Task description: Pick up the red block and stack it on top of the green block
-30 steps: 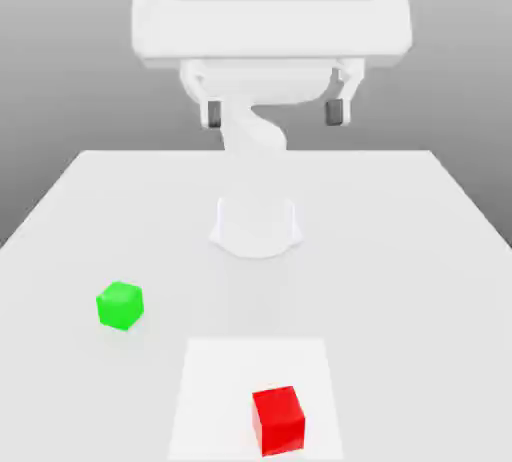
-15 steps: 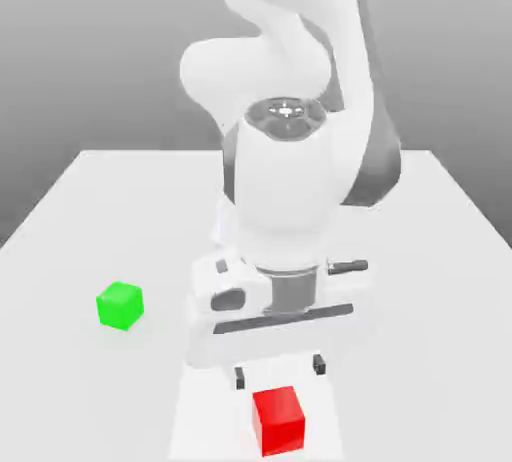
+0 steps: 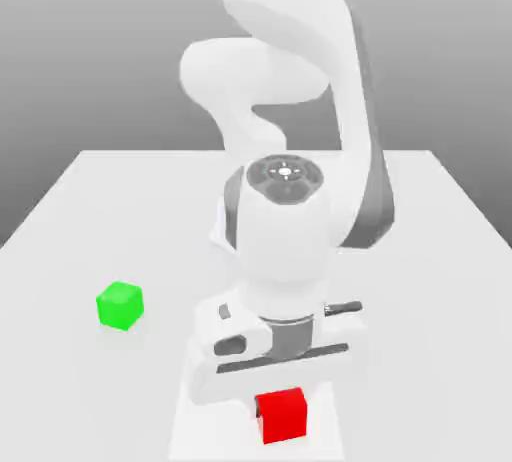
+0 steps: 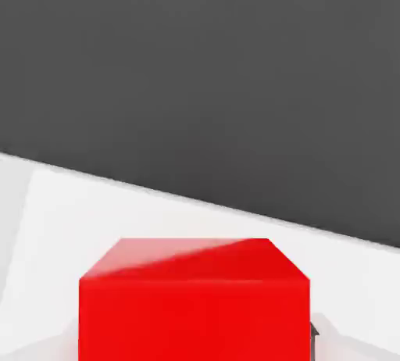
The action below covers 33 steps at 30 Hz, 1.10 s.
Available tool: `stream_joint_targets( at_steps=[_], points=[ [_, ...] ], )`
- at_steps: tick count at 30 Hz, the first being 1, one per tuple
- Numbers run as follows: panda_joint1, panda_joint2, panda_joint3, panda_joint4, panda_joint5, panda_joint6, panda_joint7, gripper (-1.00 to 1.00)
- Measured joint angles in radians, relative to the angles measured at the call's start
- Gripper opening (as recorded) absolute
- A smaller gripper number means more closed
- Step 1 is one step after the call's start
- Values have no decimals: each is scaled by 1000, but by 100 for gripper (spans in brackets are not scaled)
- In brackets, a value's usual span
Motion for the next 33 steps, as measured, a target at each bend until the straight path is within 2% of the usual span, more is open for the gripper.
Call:
stream_joint_targets(
  at_steps=[9,18,29,33],
  points=[
    [-191,-233,-124,-120,-219,-85,-336,-100],
    [-301,-418,-266,-258,-329,-119,-787,-100],
    [-354,-546,-517,-443,-388,-83,-1379,-100],
    [-255,-507,-594,-455,-272,-68,-1511,-100]
  ],
)
